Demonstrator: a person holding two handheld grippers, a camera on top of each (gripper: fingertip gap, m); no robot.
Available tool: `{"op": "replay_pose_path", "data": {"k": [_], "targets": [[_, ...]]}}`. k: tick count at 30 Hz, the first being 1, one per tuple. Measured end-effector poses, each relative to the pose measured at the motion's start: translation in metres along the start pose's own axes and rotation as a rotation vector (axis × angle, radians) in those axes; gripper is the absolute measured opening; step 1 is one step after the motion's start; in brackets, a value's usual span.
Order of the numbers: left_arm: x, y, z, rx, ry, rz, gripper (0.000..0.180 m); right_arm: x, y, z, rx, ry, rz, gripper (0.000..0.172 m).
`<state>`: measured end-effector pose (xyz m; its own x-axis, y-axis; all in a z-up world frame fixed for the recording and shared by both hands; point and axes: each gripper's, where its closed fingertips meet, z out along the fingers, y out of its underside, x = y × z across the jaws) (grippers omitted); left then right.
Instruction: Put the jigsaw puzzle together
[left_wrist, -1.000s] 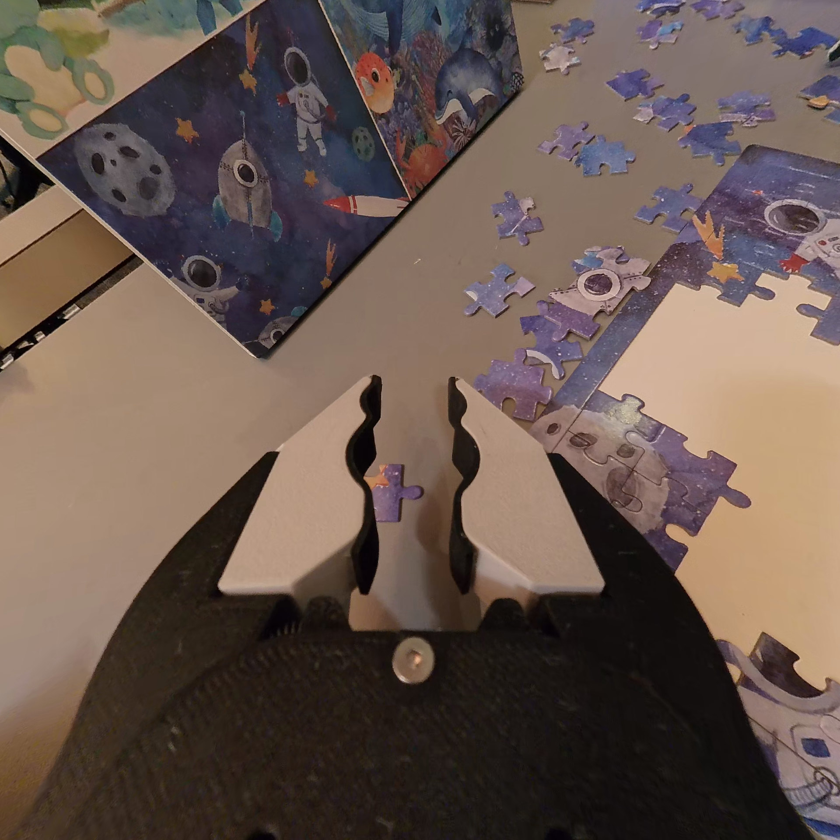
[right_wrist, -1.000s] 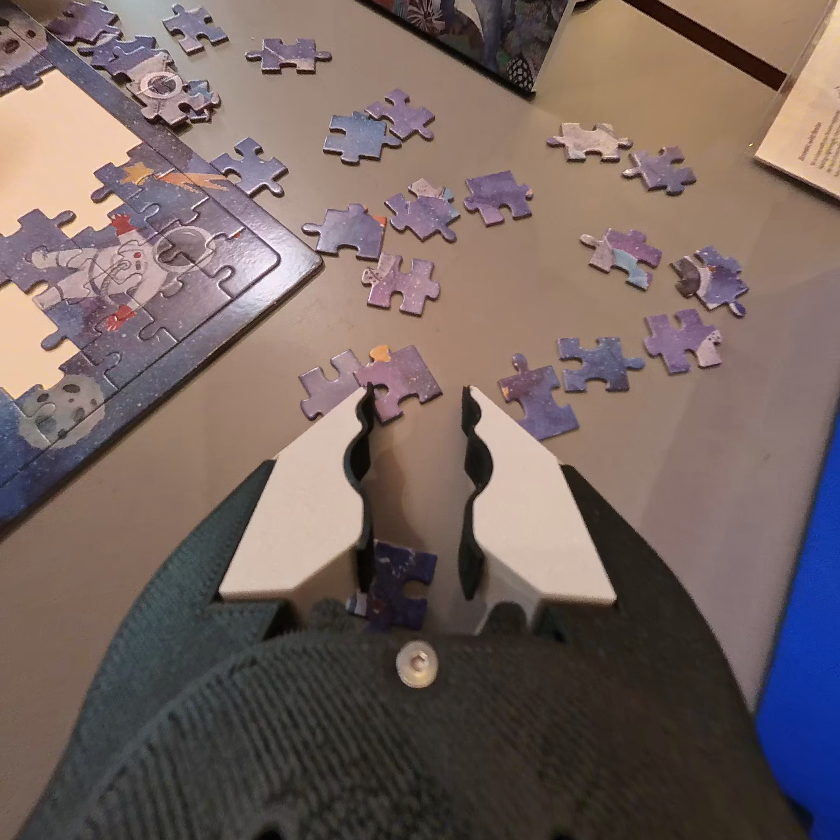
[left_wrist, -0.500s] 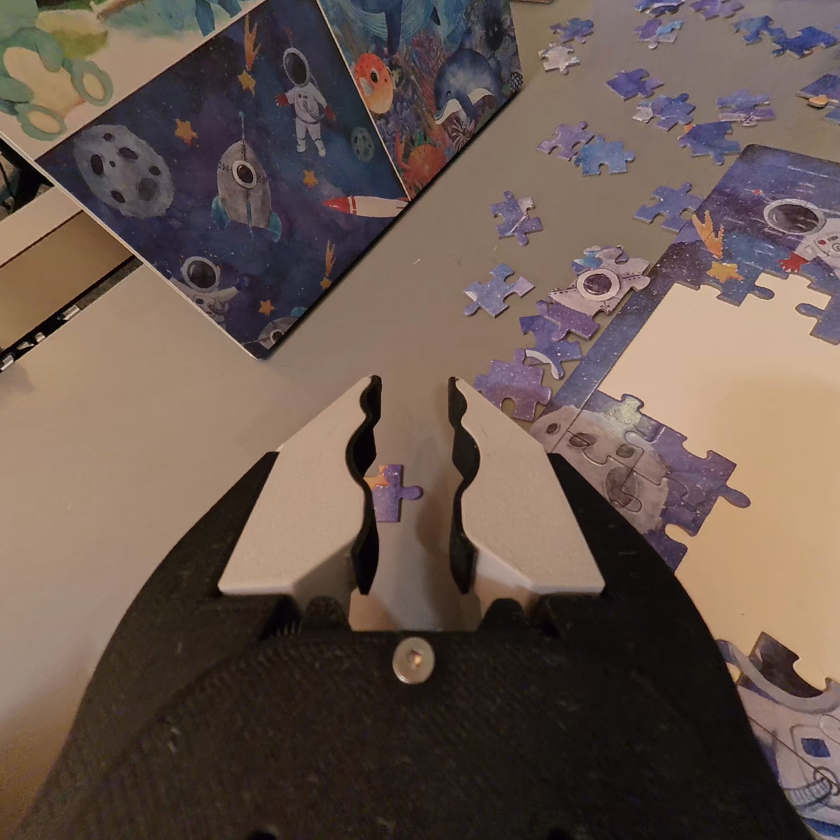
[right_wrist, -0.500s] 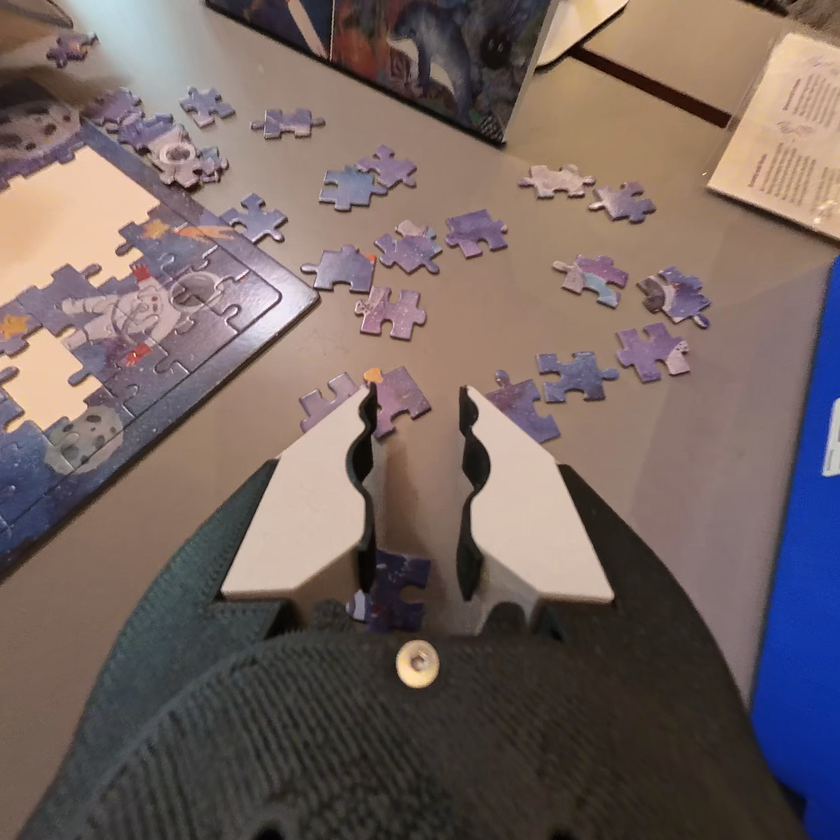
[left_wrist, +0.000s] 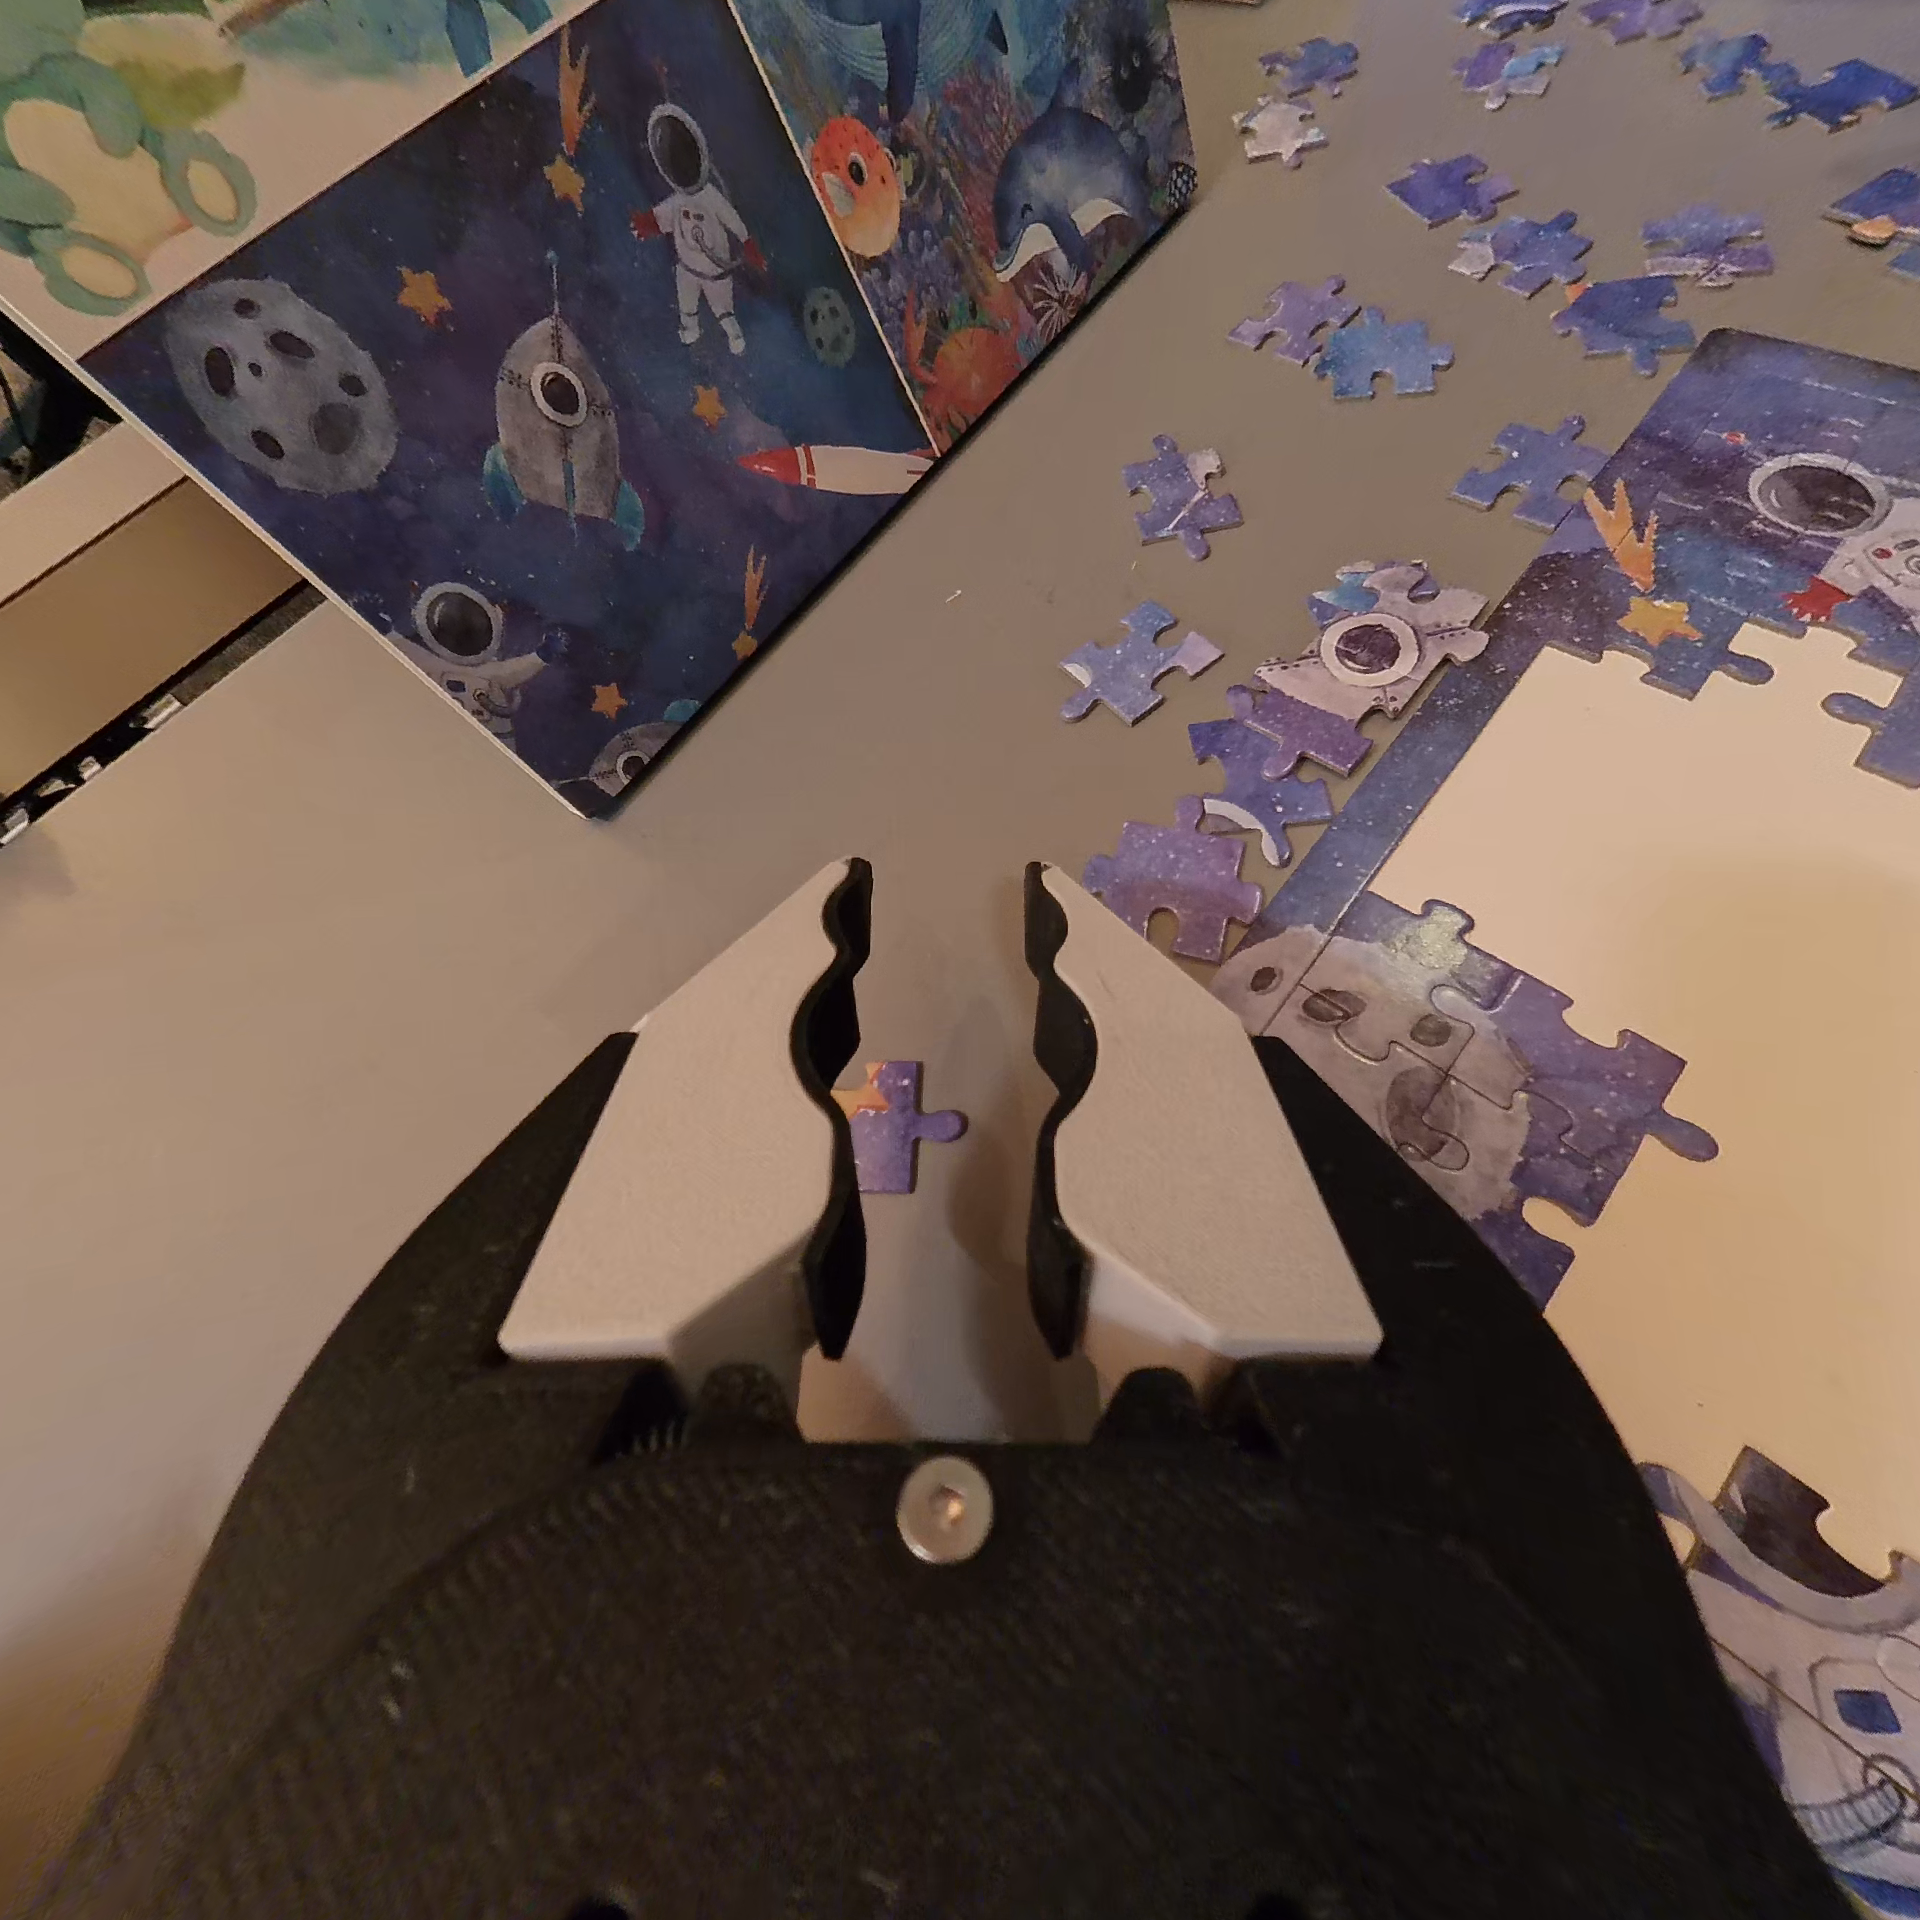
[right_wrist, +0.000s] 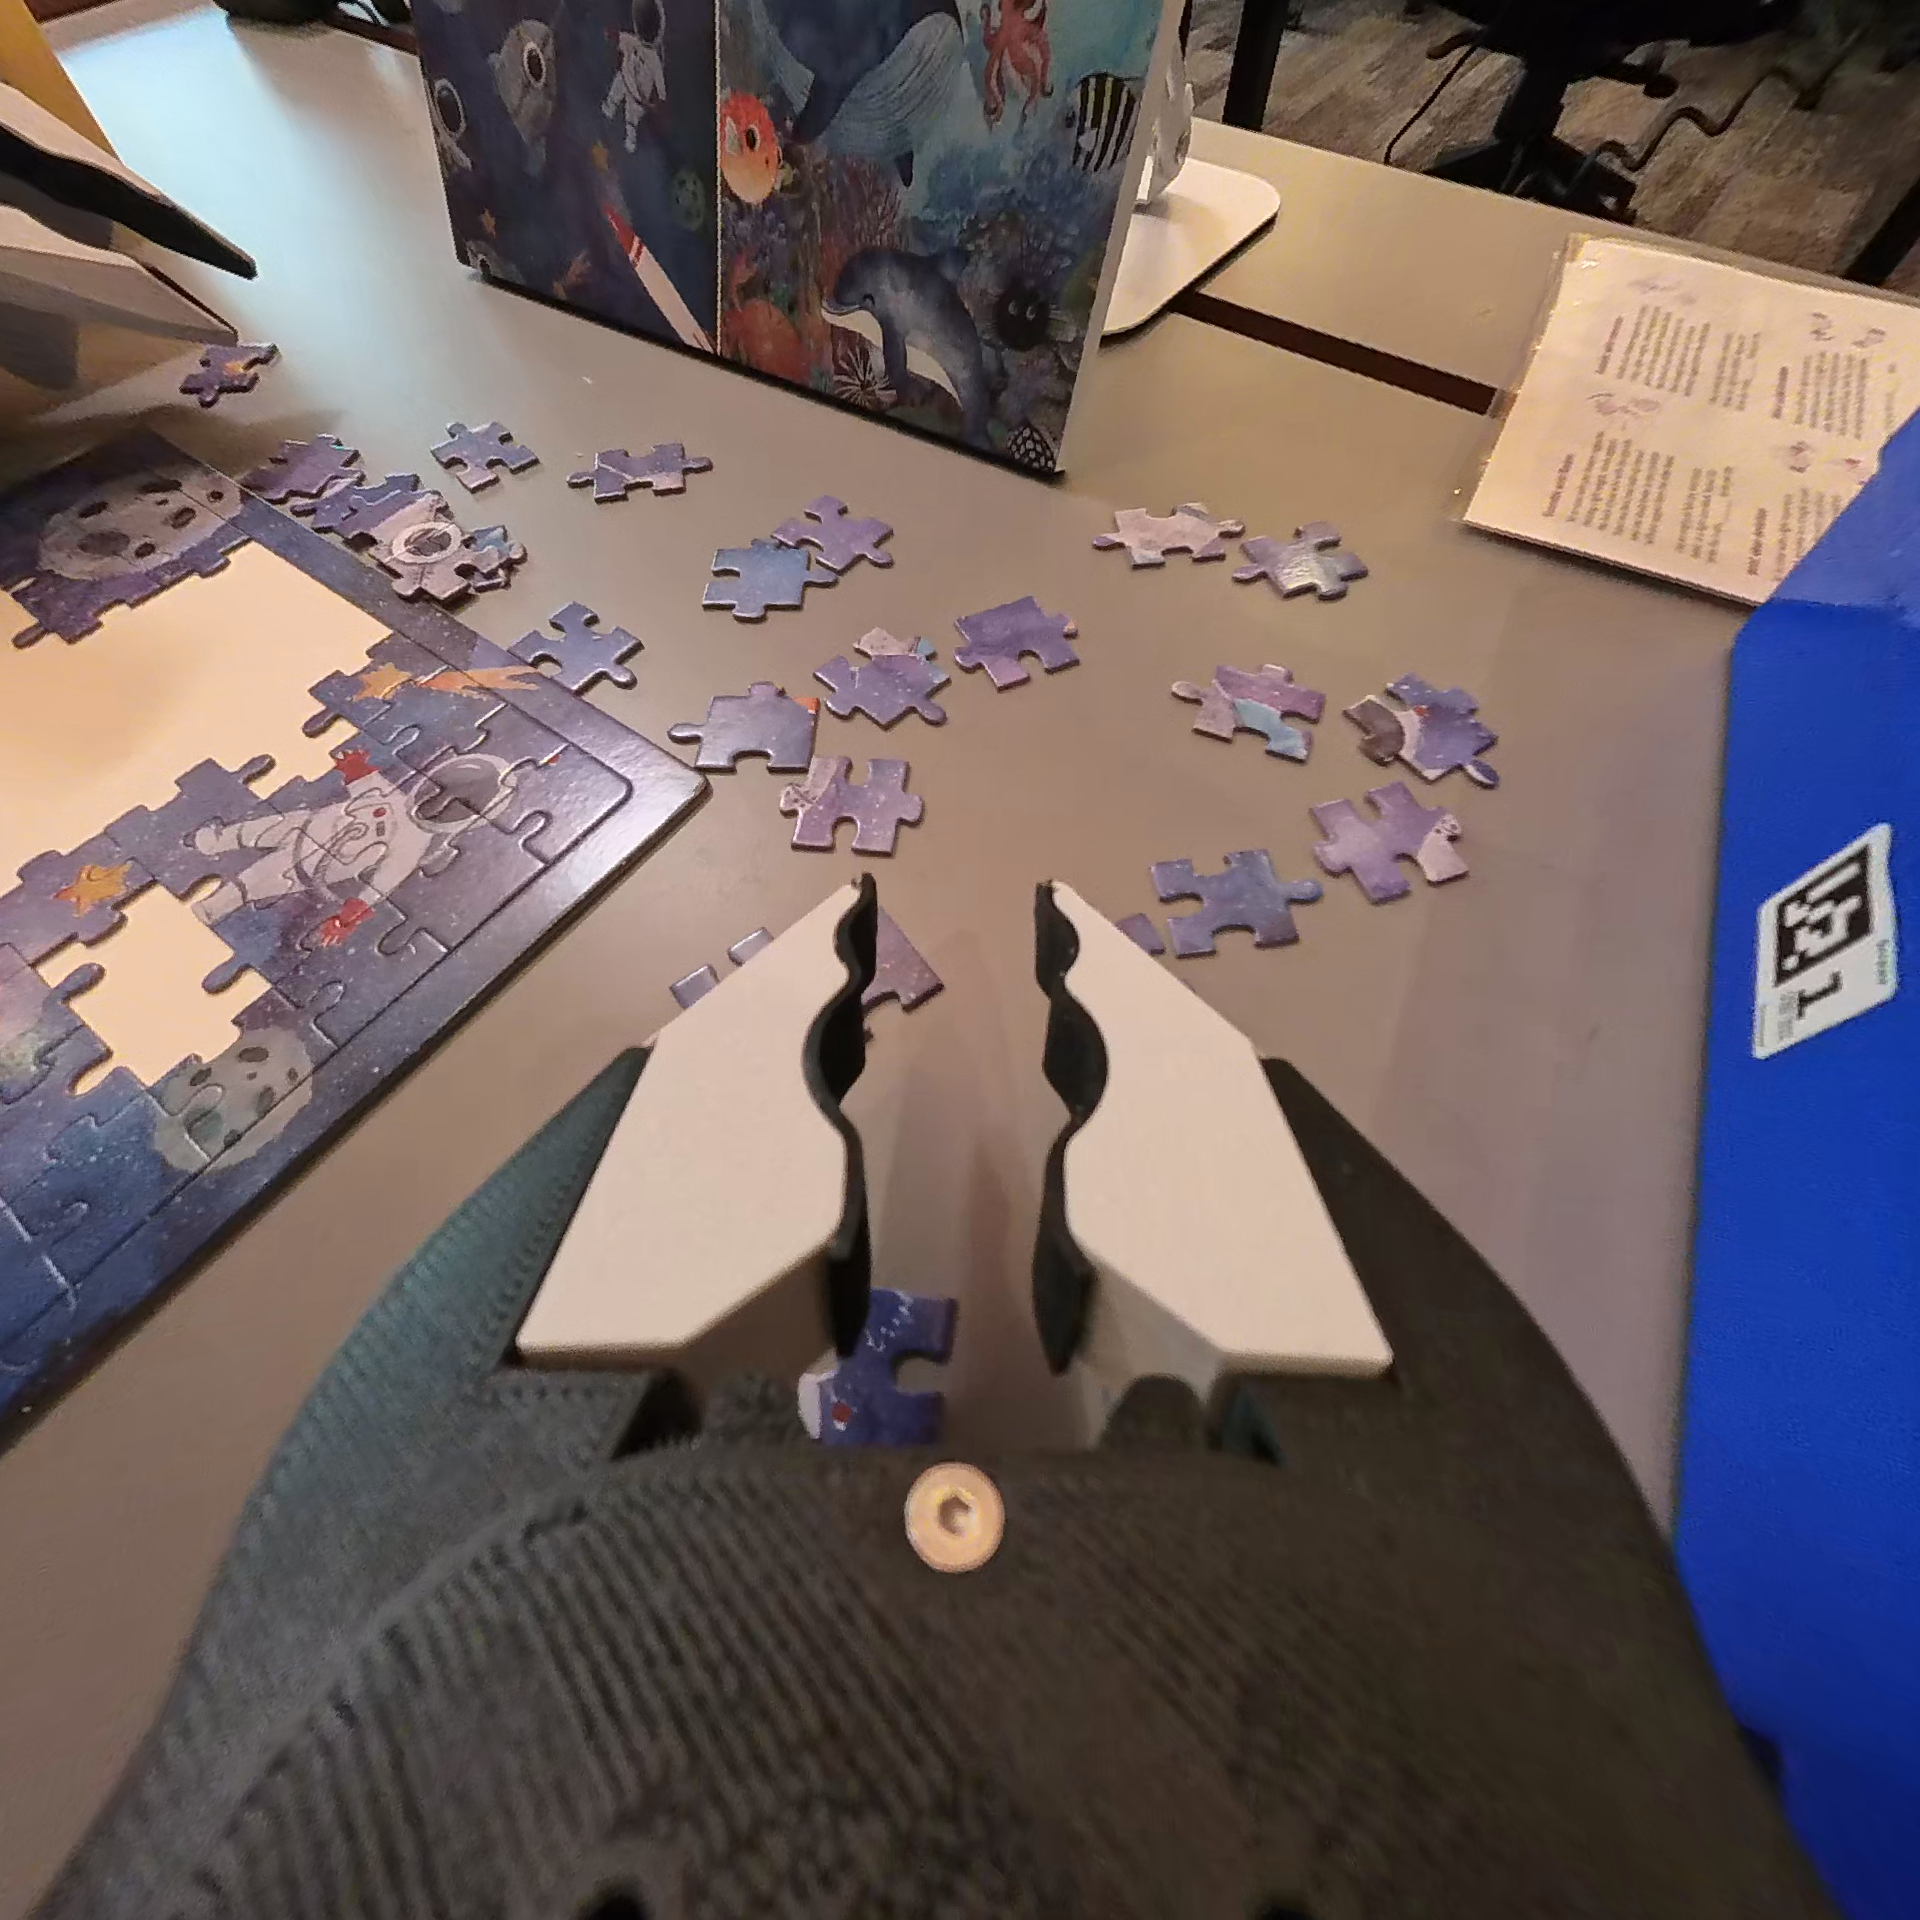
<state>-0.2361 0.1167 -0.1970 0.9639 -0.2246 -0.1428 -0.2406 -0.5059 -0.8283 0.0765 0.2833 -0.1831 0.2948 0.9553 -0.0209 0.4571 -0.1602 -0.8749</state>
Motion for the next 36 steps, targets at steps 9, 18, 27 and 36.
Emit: {"op": "replay_pose_path", "data": {"k": [9, 18, 27, 36], "targets": [[0.000, 0.000, 0.000, -0.002, 0.001, 0.000, 0.029, -0.001, 0.001, 0.001, -0.005, -0.006, 0.001, 0.029], [0.000, 0.000, 0.000, -0.002, 0.001, 0.001, 0.029, -0.012, 0.016, 0.007, -0.093, -0.072, -0.002, 0.020], [0.001, 0.000, 0.001, -0.004, 0.002, 0.003, 0.029, -0.026, 0.035, 0.015, -0.202, -0.144, -0.026, 0.018], [0.001, 0.001, 0.001, -0.005, 0.002, 0.004, 0.029, -0.027, 0.036, 0.016, -0.207, -0.143, -0.035, 0.021]]}}
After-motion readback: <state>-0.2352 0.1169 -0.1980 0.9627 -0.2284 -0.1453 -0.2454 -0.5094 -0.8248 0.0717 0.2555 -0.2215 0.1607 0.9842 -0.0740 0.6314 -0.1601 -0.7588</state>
